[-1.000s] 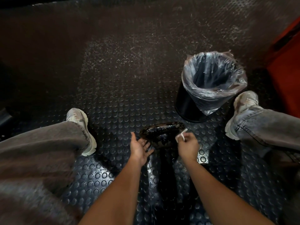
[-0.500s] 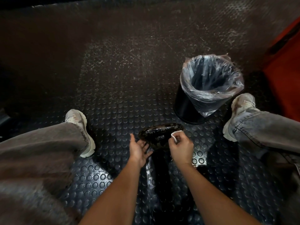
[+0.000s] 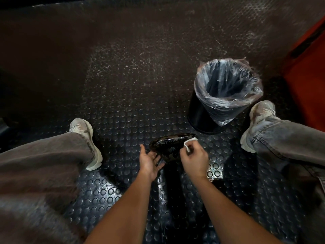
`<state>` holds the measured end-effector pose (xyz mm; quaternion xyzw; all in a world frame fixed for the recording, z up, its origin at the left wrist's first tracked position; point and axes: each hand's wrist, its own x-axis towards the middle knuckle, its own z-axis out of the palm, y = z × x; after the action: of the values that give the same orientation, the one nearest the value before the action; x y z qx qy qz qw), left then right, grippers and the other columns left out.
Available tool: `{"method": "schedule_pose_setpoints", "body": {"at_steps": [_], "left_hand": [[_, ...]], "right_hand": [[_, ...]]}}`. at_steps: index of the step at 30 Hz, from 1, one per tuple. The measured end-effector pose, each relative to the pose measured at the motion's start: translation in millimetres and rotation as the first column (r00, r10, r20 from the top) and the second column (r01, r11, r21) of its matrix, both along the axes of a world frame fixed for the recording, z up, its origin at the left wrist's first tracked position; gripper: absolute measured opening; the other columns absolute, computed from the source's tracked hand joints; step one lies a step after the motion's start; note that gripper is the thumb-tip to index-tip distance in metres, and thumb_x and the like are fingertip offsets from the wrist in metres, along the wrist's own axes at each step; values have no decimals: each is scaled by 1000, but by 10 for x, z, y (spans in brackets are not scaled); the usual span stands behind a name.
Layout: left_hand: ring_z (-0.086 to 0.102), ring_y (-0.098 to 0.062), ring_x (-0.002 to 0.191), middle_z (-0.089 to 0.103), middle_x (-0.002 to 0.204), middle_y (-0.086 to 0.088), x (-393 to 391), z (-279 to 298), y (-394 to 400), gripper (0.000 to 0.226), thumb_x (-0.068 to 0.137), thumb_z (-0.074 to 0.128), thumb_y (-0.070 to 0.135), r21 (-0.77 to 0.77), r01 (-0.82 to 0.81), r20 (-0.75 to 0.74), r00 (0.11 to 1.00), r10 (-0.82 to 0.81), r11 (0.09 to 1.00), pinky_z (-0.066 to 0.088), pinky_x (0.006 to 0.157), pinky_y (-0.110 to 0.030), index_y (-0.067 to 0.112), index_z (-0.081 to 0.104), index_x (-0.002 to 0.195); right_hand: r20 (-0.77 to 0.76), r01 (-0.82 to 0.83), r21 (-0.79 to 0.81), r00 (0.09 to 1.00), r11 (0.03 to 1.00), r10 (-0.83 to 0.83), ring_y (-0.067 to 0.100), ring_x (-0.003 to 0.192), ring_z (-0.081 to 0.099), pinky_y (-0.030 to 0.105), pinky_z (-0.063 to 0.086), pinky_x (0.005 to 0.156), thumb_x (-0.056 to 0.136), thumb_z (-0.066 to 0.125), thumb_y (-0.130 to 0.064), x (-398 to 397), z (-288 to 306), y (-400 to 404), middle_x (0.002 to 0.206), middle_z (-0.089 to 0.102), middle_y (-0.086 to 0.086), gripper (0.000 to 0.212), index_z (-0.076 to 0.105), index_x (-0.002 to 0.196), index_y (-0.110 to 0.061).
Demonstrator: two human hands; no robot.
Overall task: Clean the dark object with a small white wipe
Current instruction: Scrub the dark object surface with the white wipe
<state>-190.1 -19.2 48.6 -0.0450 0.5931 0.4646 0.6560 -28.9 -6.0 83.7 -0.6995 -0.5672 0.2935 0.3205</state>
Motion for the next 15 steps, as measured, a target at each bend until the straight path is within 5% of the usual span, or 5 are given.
{"method": "schedule_pose_setpoints", "body": {"at_steps": [4,7,11,15], "left_hand": [[36,-28,145,38,158,-11,-36,-39,0,94,93,15,78,-1,-4,7,1000,4,1000,35,113,-55,9,39,153],[36,-28,145,37,159,-12,-41,-67,10,94,93,16,78,-9,-7,3,1000,7,1000,36,111,-55,9,38,153],[37,-29,144,39,158,-12,-26,-51,-10,93,94,15,78,7,-10,2,1000,10,1000,36,113,-56,10,40,152],[40,-28,142,43,155,-10,1,-20,-17,92,94,15,78,9,-7,-9,1000,7,1000,35,114,-57,12,45,150]], "right_hand": [[-124,206,-290,960,935,-250,23,72,67,32,51,64,86,69,-19,26,-112,126,73,67,-7,8,62,82,-21],[-208,326,-376,882,867,-422,24,74,68,27,44,58,88,68,-16,54,-96,217,74,65,-4,7,61,87,-17],[-265,396,-270,846,878,-463,14,67,60,23,38,55,89,63,-12,25,132,223,76,63,-5,6,59,91,-16],[-222,223,-45,948,974,-228,12,66,57,21,42,55,84,65,-11,-65,201,95,77,62,-3,10,58,83,-18]]}}
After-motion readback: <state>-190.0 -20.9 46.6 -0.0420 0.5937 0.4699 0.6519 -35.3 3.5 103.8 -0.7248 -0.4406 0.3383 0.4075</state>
